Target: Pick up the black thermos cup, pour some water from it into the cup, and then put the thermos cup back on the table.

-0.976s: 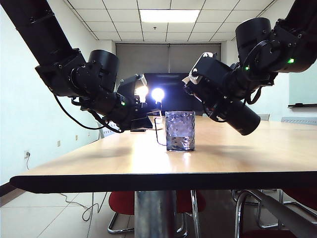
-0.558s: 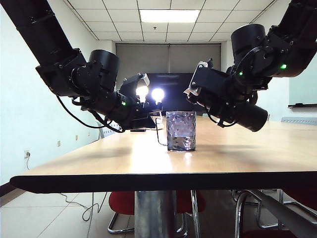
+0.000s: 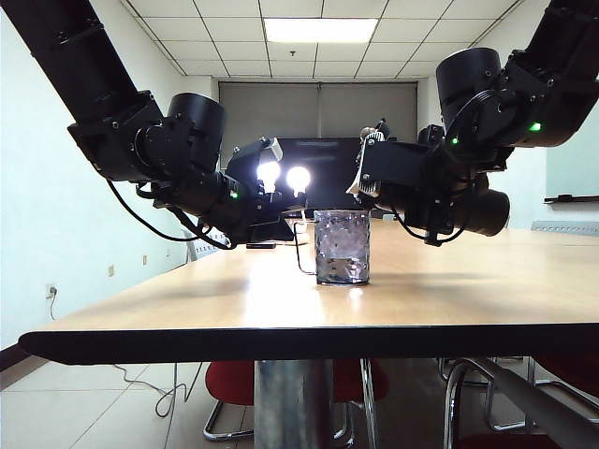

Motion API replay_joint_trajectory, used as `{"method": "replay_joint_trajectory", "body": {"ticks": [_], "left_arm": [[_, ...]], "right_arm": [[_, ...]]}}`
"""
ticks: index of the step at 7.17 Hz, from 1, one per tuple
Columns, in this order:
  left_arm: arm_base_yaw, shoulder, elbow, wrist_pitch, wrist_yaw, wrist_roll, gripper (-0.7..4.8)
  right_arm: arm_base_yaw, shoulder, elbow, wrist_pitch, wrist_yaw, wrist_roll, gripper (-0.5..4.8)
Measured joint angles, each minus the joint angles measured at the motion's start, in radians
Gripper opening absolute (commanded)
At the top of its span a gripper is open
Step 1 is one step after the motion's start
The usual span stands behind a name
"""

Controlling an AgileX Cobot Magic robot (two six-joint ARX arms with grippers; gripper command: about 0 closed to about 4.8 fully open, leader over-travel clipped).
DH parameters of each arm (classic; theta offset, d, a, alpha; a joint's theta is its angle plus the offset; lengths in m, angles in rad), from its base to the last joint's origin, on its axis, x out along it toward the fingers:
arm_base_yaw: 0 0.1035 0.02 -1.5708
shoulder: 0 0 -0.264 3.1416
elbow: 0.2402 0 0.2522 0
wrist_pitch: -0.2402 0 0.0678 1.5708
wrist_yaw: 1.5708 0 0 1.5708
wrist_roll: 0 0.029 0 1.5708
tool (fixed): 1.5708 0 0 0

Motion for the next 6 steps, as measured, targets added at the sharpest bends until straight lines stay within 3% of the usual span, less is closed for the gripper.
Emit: {"method": "replay_joint_trajectory", "body": {"ticks": [6], "left_arm": [[0.000,0.000,0.000,0.000,0.000,0.000,-0.06]], "right_arm": [[0.000,0.000,0.011,0.017,0.054,-0.145,0.50]]}}
